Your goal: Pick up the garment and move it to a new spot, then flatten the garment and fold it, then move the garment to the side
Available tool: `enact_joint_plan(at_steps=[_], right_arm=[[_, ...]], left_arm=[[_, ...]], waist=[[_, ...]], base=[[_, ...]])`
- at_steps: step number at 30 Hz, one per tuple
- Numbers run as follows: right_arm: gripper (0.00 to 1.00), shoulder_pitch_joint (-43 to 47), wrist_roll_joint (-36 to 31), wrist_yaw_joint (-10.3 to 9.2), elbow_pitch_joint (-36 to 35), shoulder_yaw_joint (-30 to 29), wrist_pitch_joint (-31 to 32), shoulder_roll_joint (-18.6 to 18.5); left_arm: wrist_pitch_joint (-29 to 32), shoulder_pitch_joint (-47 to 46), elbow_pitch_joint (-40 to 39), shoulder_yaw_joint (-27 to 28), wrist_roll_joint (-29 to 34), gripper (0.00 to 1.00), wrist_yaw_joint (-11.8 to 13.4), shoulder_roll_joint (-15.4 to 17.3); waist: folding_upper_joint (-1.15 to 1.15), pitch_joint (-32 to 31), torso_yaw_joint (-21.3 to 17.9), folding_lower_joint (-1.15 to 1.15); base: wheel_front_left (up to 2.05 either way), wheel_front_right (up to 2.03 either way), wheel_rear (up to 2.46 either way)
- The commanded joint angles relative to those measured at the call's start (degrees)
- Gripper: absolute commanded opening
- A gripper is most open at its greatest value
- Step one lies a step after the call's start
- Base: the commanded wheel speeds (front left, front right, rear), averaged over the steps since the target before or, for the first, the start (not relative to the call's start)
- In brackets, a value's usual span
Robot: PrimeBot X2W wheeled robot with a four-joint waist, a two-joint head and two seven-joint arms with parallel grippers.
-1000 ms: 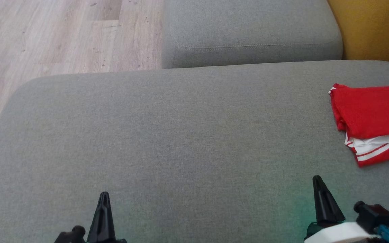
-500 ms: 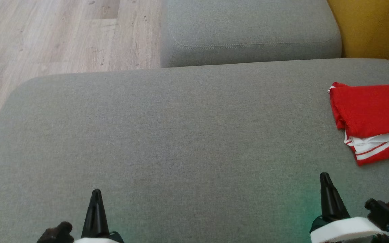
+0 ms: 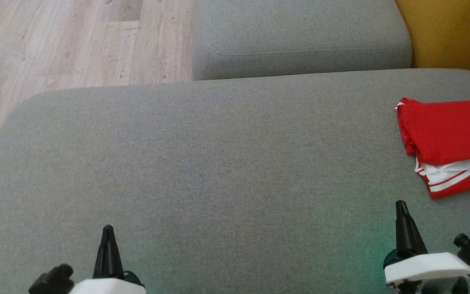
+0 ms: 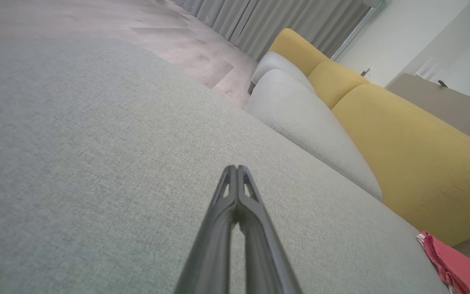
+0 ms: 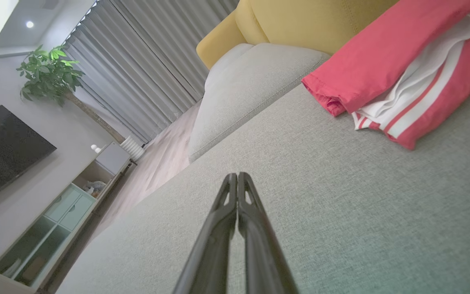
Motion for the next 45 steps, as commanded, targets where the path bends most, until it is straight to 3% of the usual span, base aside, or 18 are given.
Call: enact_joint_plan(at_steps=[1,45], right_arm=[[0.00,-2.97,1.69,-0.02,-1.72,0.13,0.29,-1.12],[0.00,-7.62,31.92,-0.04,-1.25,-3.35,7.26,-1.43]], left_arm=[[0.13,-3.18,-1.49,1.54,-1.48,0.00,-0.60,0.76],[7.22,-8.36,0.41,7.48,-31.18,0.00,-5.01,1.04]], waist=[[0.00,0.02,-0.02,0.00],[0.00,0.96,-0.89,0.00]], base=[[0.00,0.00,0.00],[0.00,0.00,0.00]])
